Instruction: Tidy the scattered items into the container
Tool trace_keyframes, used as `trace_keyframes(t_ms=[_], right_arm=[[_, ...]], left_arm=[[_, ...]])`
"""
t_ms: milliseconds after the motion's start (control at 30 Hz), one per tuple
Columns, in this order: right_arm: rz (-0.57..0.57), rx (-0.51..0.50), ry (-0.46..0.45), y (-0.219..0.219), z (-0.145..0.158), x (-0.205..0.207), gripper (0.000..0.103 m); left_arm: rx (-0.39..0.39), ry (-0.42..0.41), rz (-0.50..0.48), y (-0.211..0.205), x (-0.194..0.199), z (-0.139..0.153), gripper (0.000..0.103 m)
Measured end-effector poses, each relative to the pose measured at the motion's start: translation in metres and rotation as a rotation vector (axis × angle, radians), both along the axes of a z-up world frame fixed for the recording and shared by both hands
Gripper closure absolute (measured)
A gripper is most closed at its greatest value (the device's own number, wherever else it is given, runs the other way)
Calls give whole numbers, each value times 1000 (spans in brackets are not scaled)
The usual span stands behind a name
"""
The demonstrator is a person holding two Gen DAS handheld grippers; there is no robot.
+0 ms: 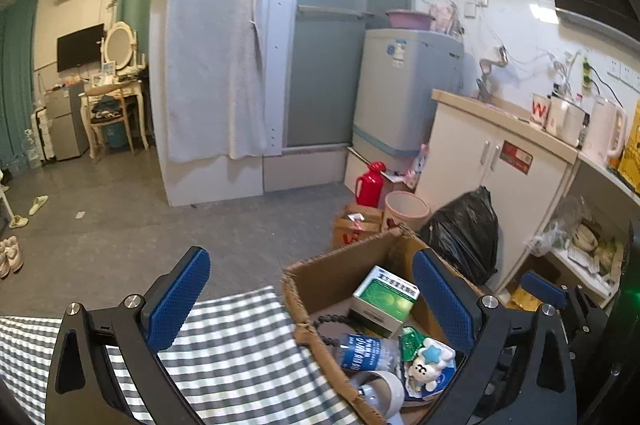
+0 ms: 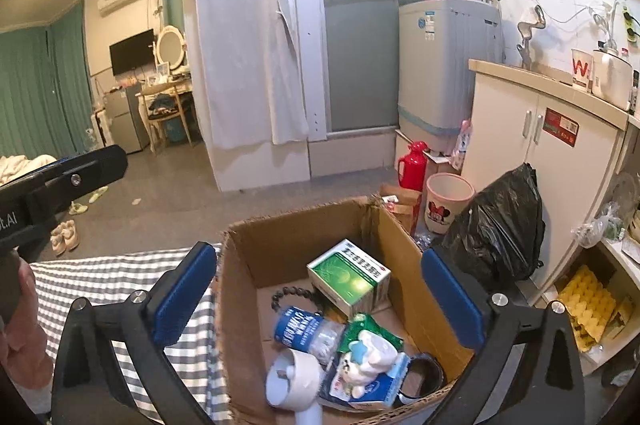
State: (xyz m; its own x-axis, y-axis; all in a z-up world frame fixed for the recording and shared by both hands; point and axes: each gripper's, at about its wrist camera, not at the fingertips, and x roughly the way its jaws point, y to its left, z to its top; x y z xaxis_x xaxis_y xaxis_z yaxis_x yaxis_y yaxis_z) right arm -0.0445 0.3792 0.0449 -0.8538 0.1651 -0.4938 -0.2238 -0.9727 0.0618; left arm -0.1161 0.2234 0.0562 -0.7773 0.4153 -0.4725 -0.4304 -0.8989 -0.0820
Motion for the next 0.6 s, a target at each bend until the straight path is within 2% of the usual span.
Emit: trace_keyframes(t_ms=[300,600], right_arm=[[73,-2,31,-30,10,-2,0],[172,9,46,-78,16,-2,0]], left_arm=[[-9,38,95,-42,7,17,0],[-70,69,211,-89,24,20,0]])
